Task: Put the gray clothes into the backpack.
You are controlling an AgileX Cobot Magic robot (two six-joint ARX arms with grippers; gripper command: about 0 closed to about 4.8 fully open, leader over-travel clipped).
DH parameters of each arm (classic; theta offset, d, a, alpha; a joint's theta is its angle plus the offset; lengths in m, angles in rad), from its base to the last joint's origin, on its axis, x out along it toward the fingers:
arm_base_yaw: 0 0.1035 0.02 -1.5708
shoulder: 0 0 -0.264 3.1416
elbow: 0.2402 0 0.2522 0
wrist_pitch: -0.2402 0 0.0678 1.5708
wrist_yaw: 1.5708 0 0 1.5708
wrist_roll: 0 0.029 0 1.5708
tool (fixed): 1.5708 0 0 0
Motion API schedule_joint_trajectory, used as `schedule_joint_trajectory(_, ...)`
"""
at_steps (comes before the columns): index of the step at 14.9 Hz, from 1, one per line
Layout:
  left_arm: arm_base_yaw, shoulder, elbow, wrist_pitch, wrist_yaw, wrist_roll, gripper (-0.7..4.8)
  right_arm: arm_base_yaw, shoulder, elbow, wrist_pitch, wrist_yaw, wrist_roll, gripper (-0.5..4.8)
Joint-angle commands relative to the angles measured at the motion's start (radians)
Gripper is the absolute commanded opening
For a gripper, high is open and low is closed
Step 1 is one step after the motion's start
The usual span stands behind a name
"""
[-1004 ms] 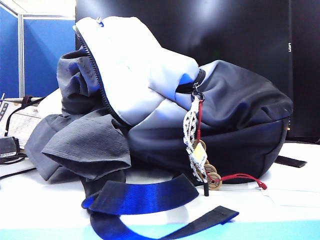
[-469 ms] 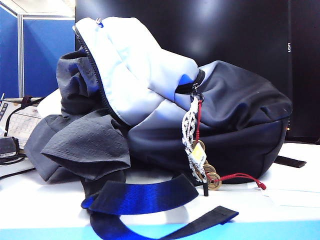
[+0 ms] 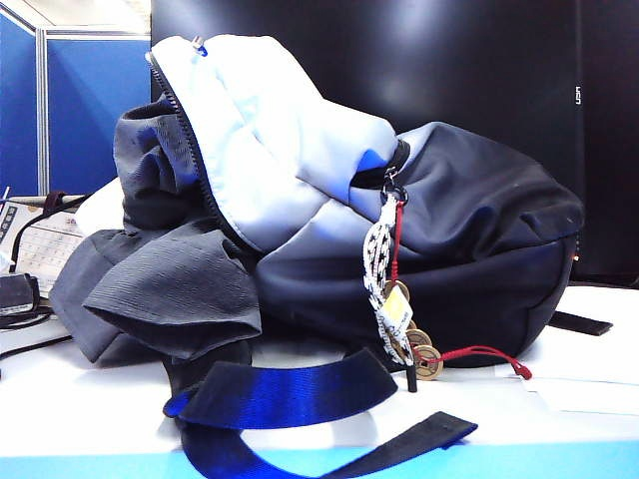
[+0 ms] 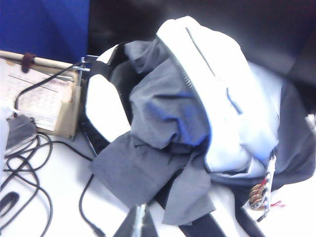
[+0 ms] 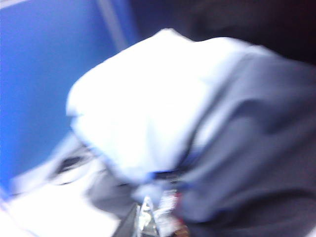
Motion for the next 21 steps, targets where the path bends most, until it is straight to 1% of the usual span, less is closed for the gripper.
schedule_joint_trajectory(1,-0.041,-0.003,-0.091,0.143,0.000,-0.057,-0.04,0.003,-0.005,-0.058,0.088,0.076,-0.084,-0.05)
schedule_joint_trajectory(2,-0.054,-0.003,-0.101,0.177,-0.015,-0.105,-0.05,0.003,-0.014,-0.088,0.138,0.093,-0.097,-0.05)
schedule_joint_trajectory(3,-0.067,-0.003,-0.118,0.208,-0.023,-0.129,-0.04,0.003,-0.023,-0.137,0.235,0.111,-0.099,-0.05)
schedule_joint_trajectory(5,-0.101,-0.003,-0.158,0.248,-0.035,-0.135,-0.05,0.003,-0.027,-0.251,0.455,0.179,-0.098,-0.05)
schedule_joint_trajectory(6,-0.122,-0.003,-0.182,0.280,-0.059,-0.153,-0.04,0.003,-0.023,-0.306,0.550,0.224,-0.098,-0.05)
schedule_joint_trajectory(7,-0.145,-0.003,-0.214,0.316,-0.102,-0.156,-0.05,0.003,-0.021,-0.364,0.626,0.271,-0.097,-0.05)
schedule_joint_trajectory(8,-0.163,-0.003,-0.271,0.383,-0.141,-0.159,-0.04,0.002,-0.023,-0.420,0.652,0.338,-0.097,-0.05)
schedule_joint_trajectory(9,-0.161,-0.003,-0.328,0.439,-0.172,-0.163,-0.04,0.003,-0.024,-0.449,0.644,0.361,-0.098,-0.05)
schedule_joint_trajectory(10,-0.161,-0.003,-0.388,0.492,-0.189,-0.175,-0.04,0.003,-0.024,-0.471,0.624,0.361,-0.098,-0.05)
schedule_joint_trajectory(11,-0.161,-0.003,-0.467,0.565,-0.205,-0.206,-0.04,0.003,-0.025,-0.490,0.570,0.357,-0.098,-0.05)
schedule_joint_trajectory(12,-0.161,-0.003,-0.508,0.585,-0.204,-0.269,-0.04,0.003,-0.025,-0.491,0.523,0.354,-0.098,-0.05)
schedule_joint_trajectory(13,-0.161,-0.003,-0.528,0.584,-0.204,-0.303,-0.04,0.002,-0.025,-0.491,0.474,0.354,-0.097,-0.05)
schedule_joint_trajectory(15,-0.161,-0.004,-0.536,0.550,-0.196,-0.342,-0.04,0.003,-0.025,-0.491,0.410,0.354,-0.098,-0.05)
schedule_joint_trajectory(18,-0.174,-0.004,-0.535,0.547,-0.200,-0.337,-0.04,0.002,-0.025,-0.491,0.364,0.354,-0.098,-0.05)
schedule_joint_trajectory(21,-0.174,-0.004,-0.535,0.547,-0.200,-0.337,-0.04,0.002,-0.025,-0.491,0.354,0.355,-0.098,-0.05)
